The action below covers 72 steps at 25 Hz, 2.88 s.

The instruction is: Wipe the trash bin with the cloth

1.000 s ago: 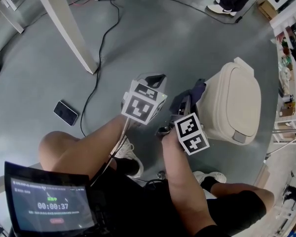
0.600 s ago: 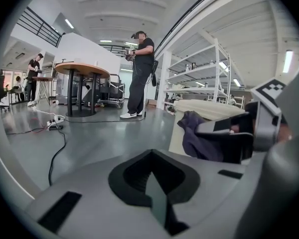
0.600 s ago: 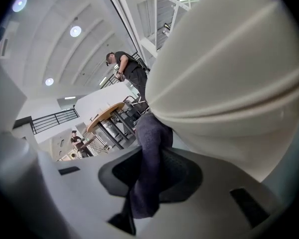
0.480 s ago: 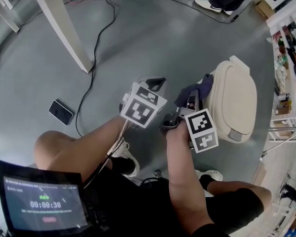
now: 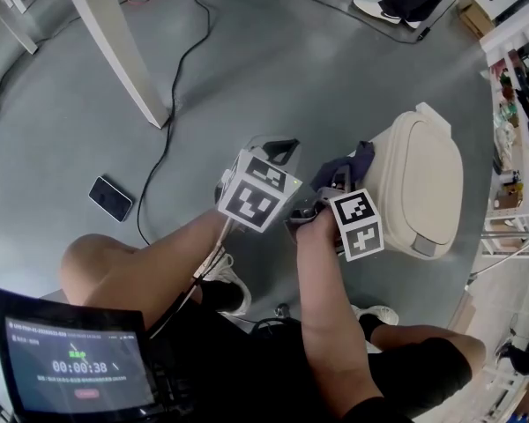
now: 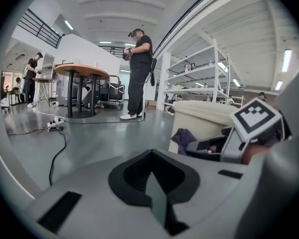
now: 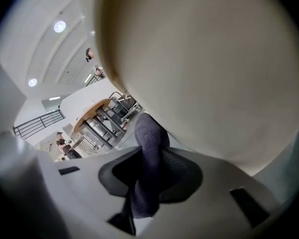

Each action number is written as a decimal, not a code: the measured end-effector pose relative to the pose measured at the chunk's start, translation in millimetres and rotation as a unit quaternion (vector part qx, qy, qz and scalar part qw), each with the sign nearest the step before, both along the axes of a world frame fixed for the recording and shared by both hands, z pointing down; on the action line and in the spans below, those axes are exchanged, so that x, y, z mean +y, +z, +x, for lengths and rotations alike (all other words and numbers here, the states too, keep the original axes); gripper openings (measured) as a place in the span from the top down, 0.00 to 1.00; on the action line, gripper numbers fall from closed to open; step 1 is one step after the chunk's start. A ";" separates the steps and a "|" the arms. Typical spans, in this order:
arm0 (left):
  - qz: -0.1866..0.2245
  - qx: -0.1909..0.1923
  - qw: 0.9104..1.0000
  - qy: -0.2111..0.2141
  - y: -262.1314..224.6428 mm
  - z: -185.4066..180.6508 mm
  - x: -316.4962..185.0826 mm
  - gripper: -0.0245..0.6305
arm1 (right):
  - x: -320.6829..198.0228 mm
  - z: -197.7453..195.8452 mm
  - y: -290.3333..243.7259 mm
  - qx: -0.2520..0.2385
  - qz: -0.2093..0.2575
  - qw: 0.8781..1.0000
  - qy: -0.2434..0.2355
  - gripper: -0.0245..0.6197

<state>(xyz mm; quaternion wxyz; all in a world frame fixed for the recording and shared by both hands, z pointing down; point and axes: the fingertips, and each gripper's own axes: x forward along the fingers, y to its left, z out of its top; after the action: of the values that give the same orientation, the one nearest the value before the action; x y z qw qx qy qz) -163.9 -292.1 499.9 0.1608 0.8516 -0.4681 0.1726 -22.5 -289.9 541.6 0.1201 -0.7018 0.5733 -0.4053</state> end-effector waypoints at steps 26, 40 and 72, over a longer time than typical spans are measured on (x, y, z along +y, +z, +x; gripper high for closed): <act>-0.035 0.012 0.999 -0.021 3.5 -8.2 19.6 0.97 | 7.9 9.0 164.5 0.084 -0.161 0.983 -0.035 0.82; -0.053 0.027 0.998 -0.026 8.3 -15.7 19.2 0.97 | -16.0 -22.9 75.2 0.133 -0.013 0.986 -0.095 0.82; -0.034 0.005 0.999 -0.018 18.5 -16.0 52.4 0.97 | -44.9 -2.5 57.6 0.145 -0.058 0.988 -0.014 0.82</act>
<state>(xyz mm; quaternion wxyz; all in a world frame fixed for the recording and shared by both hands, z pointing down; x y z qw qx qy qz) -179.9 -239.7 518.4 0.1951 0.8378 -0.4764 0.1816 -25.1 -334.7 599.3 -0.0113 -0.7510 0.5700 -0.3332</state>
